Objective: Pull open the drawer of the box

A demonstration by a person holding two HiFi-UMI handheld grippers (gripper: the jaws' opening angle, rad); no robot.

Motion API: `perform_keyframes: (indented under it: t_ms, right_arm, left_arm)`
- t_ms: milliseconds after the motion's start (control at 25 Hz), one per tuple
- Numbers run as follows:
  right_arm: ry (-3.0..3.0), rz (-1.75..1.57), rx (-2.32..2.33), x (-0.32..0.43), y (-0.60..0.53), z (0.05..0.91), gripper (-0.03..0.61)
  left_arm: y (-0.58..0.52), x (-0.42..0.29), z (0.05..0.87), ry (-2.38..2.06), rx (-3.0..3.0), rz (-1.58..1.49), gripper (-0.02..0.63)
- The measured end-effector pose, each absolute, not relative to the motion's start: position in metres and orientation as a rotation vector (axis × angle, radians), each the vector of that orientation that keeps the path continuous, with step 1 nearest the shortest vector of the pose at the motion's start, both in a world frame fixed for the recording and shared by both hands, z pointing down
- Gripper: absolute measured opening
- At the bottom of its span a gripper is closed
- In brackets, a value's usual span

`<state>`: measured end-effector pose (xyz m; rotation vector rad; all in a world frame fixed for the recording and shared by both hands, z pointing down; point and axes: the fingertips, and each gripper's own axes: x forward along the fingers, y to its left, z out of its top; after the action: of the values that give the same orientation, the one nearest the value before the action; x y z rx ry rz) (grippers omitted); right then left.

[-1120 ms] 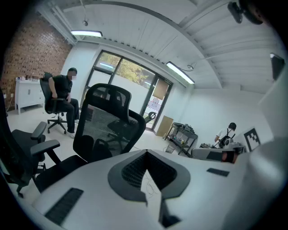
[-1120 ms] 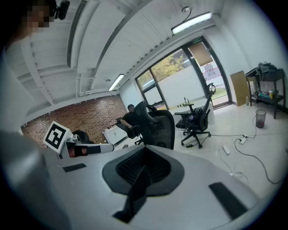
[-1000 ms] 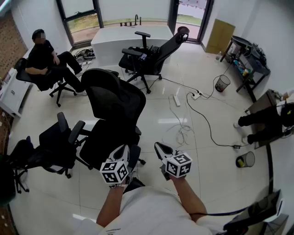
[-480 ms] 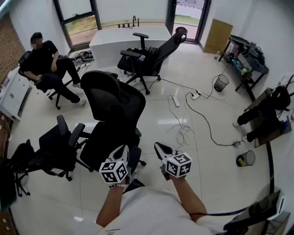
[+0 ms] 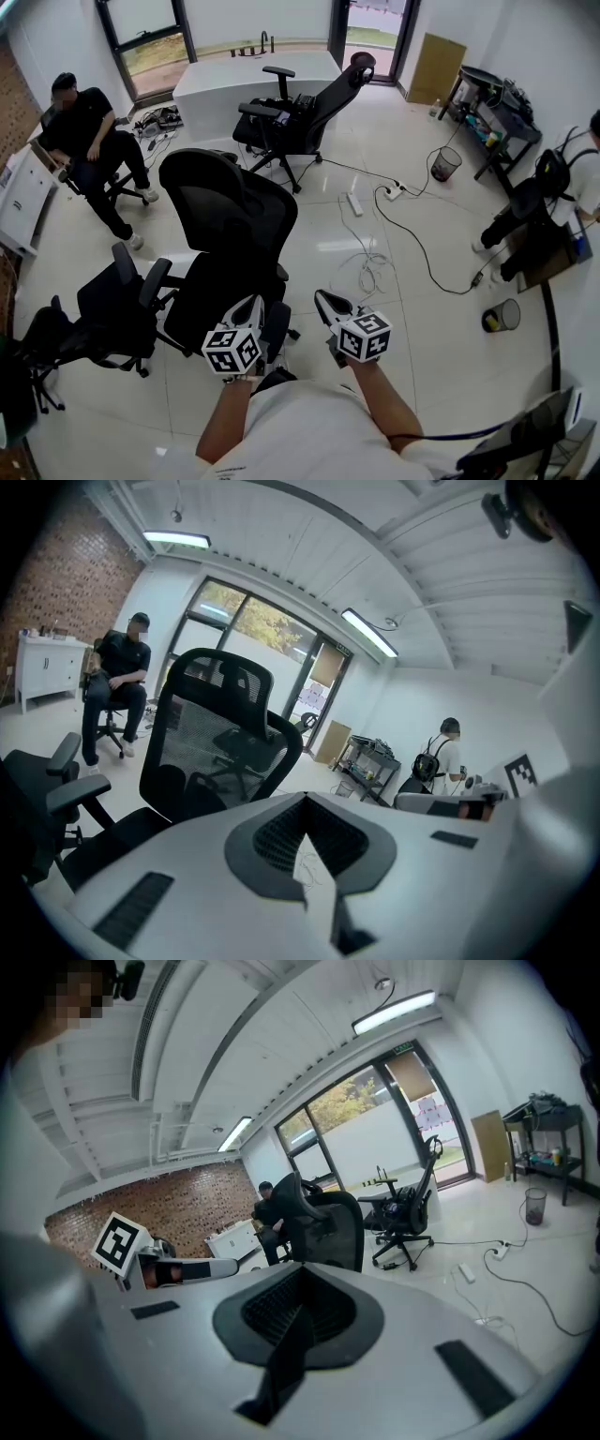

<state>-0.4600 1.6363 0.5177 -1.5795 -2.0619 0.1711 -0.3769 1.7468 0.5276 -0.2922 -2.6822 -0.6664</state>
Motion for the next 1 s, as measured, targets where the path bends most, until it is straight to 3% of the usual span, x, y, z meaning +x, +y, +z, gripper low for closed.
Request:
perform_keyframes:
  t_ms: [1000]
  right_arm:
    - [-2.158,0.219,-1.368,-0.455,1.633,0.543,-0.012]
  left_arm:
    - [1.755,-0.395,0.556,-2.603,-0.055,-0.607,0.002]
